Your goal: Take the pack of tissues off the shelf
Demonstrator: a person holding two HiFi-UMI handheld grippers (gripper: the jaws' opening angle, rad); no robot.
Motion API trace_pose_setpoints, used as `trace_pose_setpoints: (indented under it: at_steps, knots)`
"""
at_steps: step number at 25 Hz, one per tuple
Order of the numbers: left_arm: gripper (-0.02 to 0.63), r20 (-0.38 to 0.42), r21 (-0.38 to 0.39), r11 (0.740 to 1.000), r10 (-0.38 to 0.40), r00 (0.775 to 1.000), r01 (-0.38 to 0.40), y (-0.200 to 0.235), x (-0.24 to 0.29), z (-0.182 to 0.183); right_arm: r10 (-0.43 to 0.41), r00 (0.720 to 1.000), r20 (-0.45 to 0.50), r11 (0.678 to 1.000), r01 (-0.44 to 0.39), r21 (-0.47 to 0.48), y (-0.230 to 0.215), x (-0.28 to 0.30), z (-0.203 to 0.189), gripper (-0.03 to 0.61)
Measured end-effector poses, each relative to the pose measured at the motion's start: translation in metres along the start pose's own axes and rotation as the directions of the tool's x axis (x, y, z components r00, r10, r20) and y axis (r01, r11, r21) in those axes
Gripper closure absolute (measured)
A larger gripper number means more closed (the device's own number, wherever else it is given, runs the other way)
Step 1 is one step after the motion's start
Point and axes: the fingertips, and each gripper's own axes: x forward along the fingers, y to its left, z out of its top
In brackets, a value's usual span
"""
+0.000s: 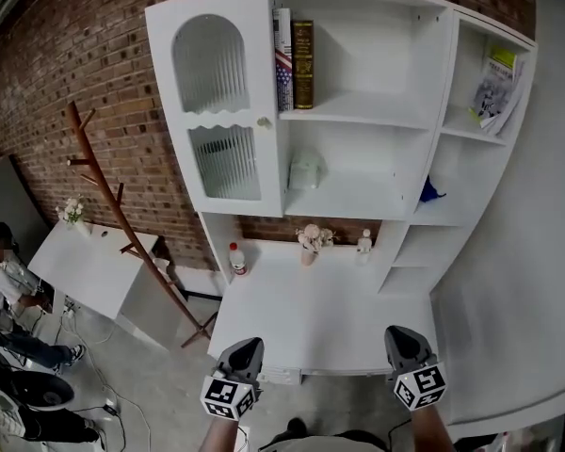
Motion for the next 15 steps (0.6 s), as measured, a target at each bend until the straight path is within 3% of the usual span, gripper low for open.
trace_pose_setpoints:
  at_steps: [15]
  knots:
    - [0.588, -0.006, -0.014, 1.0, -0.023, 1.0, 0.023, 0.018, 0.031, 0.0, 0.002, 1.0, -0.016, 1.0, -0.002, -0.008, -0.005, 0.034, 0.006, 0.545]
